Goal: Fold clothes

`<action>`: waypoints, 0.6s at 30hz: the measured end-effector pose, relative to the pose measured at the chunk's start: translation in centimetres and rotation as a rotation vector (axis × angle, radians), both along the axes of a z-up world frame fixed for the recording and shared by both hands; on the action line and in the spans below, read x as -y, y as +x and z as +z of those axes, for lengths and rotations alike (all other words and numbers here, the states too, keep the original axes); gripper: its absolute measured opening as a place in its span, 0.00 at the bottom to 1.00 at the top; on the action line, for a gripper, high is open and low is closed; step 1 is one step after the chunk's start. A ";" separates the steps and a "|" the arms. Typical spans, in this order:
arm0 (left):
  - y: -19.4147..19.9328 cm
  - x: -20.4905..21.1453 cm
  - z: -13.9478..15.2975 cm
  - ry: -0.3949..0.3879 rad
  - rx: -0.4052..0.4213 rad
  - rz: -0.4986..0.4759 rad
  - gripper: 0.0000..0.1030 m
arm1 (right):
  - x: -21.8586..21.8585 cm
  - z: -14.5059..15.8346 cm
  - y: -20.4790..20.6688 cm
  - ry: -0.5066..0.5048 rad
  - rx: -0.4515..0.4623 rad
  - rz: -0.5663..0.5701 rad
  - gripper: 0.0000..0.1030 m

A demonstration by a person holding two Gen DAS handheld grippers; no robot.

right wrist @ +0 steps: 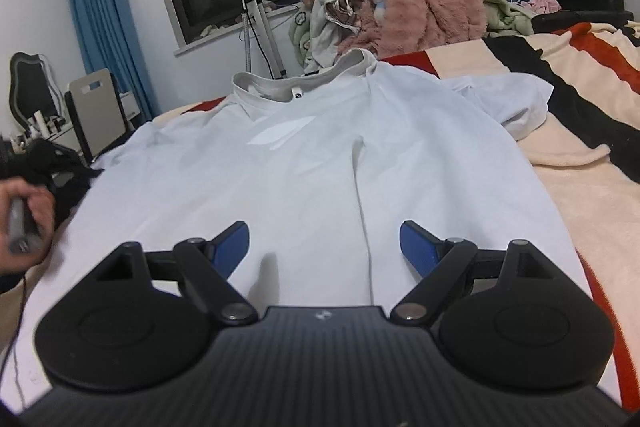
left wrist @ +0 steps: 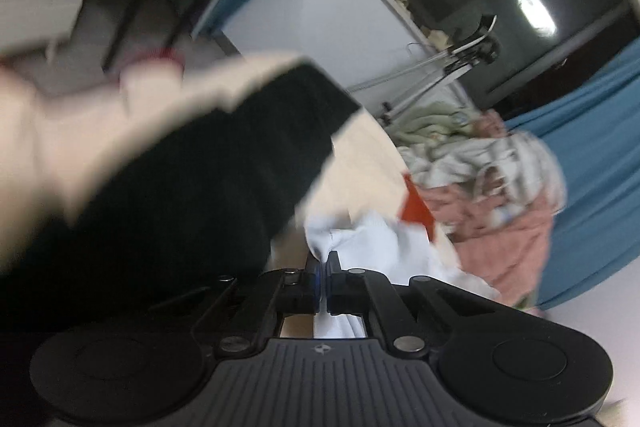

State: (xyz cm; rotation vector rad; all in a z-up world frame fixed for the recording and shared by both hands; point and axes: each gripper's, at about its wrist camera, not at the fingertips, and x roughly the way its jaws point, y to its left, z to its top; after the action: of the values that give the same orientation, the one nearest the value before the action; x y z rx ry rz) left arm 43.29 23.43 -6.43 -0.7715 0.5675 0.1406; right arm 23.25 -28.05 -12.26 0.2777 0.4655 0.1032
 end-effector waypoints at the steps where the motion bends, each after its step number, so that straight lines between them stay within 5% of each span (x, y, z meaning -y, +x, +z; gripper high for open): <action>1: 0.7 -0.3 1.7 0.089 -0.006 0.009 0.02 | 0.0 0.0 0.1 -0.001 -0.002 -0.002 0.81; 3: 2.1 -1.0 5.0 0.266 -0.018 0.027 0.02 | 0.0 -0.1 0.1 0.000 -0.003 -0.006 0.81; 7: 3.2 -1.1 6.6 0.379 -0.058 0.019 0.09 | 0.1 -0.1 0.1 0.003 -0.007 -0.007 0.81; 8: 2.9 -1.0 6.5 0.379 -0.049 0.015 0.16 | 0.2 -0.1 0.0 0.003 -0.005 -0.006 0.81; 10: 1.7 -1.3 5.7 0.373 -0.057 0.011 0.53 | 0.3 0.0 -0.1 0.005 -0.003 -0.005 0.81; 15: -2.5 -1.9 1.5 0.111 -0.058 0.015 0.77 | 0.6 0.1 -0.3 0.020 -0.006 -0.002 0.81; 18: -4.3 -1.8 -0.6 -0.059 -0.003 0.011 0.80 | 0.7 0.2 -0.5 0.034 -0.007 -0.002 0.81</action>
State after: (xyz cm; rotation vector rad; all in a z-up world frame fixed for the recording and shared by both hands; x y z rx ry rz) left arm 38.97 25.20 -7.05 -0.8316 0.5724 0.1356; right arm 22.75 -28.73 -12.01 0.3117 0.4708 0.1084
